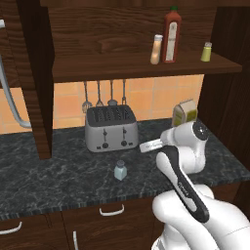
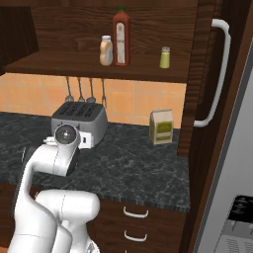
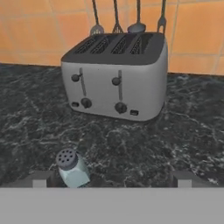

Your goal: Put the shaker and condiment bottle from the counter next to their counterparts in the cabinet.

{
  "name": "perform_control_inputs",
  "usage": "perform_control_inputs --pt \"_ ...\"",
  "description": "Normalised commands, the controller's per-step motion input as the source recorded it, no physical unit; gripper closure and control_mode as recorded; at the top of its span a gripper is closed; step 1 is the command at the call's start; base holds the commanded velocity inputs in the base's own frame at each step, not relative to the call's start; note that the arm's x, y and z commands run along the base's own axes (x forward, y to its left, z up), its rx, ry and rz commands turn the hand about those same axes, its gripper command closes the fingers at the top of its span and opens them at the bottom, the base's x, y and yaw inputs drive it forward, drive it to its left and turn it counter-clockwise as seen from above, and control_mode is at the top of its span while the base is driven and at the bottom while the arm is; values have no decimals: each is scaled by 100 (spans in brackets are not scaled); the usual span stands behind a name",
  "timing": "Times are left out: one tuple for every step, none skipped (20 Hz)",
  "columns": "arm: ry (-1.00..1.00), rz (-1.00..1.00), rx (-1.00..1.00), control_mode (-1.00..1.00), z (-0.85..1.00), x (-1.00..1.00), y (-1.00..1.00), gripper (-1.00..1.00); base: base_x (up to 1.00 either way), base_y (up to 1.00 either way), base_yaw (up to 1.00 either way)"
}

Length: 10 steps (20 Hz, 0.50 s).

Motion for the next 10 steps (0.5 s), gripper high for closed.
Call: perform_control_inputs --pt "1 30 -2 -100 -27 0 0 -100 0 0 0" --pt "1 30 -2 -100 -29 0 0 -100 0 0 0" --pt "1 27 -1 -100 -27 0 0 -100 0 0 0" --pt "2 27 0 -100 -29 0 0 -100 0 0 0" --pt "3 26 0 -100 -34 0 0 -100 0 0 0" --pt "3 25 -1 -100 -38 0 0 -100 0 0 0" --pt "4 26 -3 -100 -38 0 0 -100 0 0 0" --pt "2 26 -2 -100 -26 0 0 -100 0 0 0" --pt "0 26 -3 -100 -25 0 0 -100 0 0 0" --pt "0 25 -1 -100 -26 0 0 -100 0 0 0"
